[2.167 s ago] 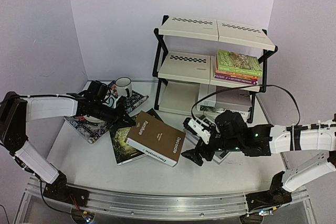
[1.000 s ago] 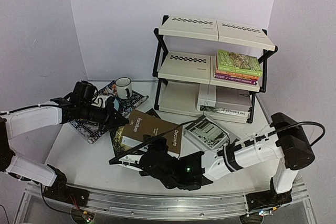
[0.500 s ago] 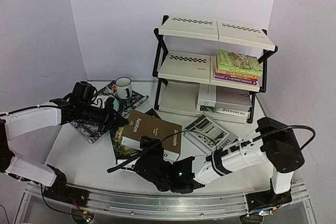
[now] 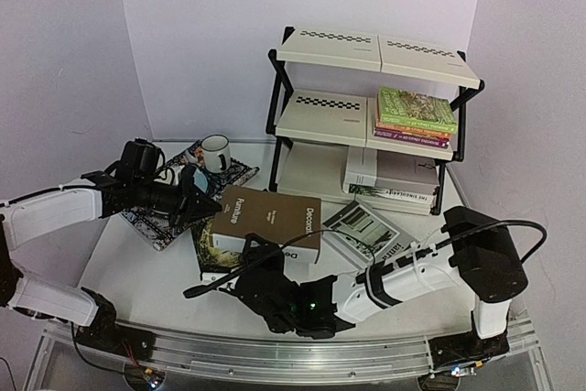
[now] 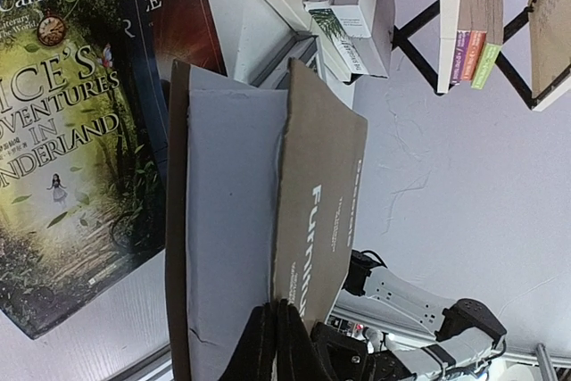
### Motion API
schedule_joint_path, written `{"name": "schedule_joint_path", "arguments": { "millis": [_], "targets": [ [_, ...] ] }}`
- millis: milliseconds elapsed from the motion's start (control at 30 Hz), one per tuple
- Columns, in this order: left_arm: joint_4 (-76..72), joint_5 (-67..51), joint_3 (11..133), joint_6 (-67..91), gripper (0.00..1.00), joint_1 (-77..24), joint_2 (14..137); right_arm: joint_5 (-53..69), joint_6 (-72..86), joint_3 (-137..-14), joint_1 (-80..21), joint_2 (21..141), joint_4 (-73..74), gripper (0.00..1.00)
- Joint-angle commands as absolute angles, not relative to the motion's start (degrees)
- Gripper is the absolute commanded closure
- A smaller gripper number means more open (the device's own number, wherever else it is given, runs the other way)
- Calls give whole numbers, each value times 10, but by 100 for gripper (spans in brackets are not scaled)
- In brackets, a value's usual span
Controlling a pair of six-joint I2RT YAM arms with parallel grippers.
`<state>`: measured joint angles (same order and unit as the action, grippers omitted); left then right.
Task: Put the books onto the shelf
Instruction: Pass from the left arm to the right, then place the book on the shelf.
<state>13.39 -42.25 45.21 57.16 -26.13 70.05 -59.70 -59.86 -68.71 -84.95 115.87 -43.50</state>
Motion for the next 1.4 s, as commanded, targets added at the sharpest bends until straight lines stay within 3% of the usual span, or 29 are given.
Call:
{"name": "schedule_joint_path", "arguments": {
  "millis": [0,67,233,333,733,1367],
  "targets": [
    [115,-441,452,571,91,-265,679,-623,-637,-687,-853,1141,-499,65],
    [115,-440,453,569,85,-265,676,-625,-652,-684,-853,1135,-511,65],
    [134,-414,468,547,45,-265,649,-631,-698,-675,-853,1121,-546,64],
    [172,-378,497,524,34,-264,627,-631,-723,-668,-852,1105,-559,65],
    [304,-288,636,473,31,-258,591,-608,-800,-653,-797,1031,-564,64],
    [319,-260,646,462,31,-258,583,-484,-815,-722,-647,1007,-493,65]
  ]
}}
